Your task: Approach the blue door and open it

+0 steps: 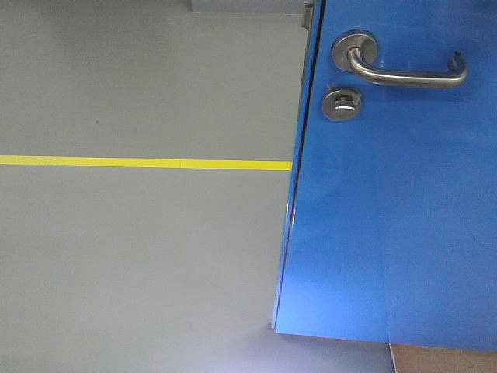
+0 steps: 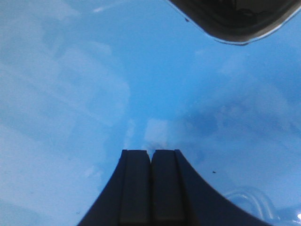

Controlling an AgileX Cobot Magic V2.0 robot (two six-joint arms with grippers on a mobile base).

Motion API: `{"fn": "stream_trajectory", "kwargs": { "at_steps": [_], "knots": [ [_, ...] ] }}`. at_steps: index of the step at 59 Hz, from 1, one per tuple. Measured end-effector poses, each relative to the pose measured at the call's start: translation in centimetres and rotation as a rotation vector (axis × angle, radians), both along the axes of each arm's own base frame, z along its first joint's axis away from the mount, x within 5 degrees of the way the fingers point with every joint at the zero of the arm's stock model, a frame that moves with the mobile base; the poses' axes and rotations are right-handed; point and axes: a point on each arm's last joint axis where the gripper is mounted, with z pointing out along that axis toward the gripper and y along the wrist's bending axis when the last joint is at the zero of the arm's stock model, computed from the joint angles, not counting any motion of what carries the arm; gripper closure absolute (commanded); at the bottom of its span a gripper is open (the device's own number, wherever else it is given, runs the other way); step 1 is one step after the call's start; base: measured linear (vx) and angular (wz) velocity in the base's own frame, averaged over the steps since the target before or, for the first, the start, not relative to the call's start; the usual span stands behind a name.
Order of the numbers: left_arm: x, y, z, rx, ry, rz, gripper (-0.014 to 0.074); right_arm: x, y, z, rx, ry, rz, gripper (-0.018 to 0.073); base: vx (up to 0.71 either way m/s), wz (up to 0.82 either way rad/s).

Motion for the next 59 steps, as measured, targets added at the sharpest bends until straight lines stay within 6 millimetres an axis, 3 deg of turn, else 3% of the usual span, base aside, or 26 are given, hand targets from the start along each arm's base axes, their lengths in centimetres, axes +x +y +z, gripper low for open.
{"fn": "stream_trajectory", "kwargs": {
  "at_steps": [8,16,22,32,43,51,59],
  "knots": [
    [0.0,0.0,0.0,0.000,0.000,0.000,0.0524,-0.9,-0.4,0.1,-0.162,0.011,-0.035,0.0551,0.00,0.00],
    [0.0,0.0,0.0,0.000,0.000,0.000,0.0524,-3.9,-0.6,-0.6,-0.424,0.044,-0.090,0.0551,0.00,0.00],
    [0.0,0.0,0.0,0.000,0.000,0.000,0.0524,-6.6,-0.4,-2.3,-0.573,0.049,-0.128,0.0551,0.00,0.00],
    [0.0,0.0,0.0,0.000,0.000,0.000,0.0524,-11.4,0.0,-7.8,-0.685,-0.009,-0.193,0.0551,0.00,0.00],
    [0.0,0.0,0.0,0.000,0.000,0.000,0.0524,-16.2,0.6,-16.0,-0.788,-0.100,-0.253,0.0551,0.00,0.00],
    [0.0,0.0,0.0,0.000,0.000,0.000,0.0524,-18.4,1.0,-20.9,-0.821,-0.093,-0.246,0.0551,0.00,0.00],
    [0.0,0.0,0.0,0.000,0.000,0.000,0.0524,-19.9,1.5,-24.0,-0.848,-0.145,-0.227,0.0551,0.00,0.00]
  ]
}}
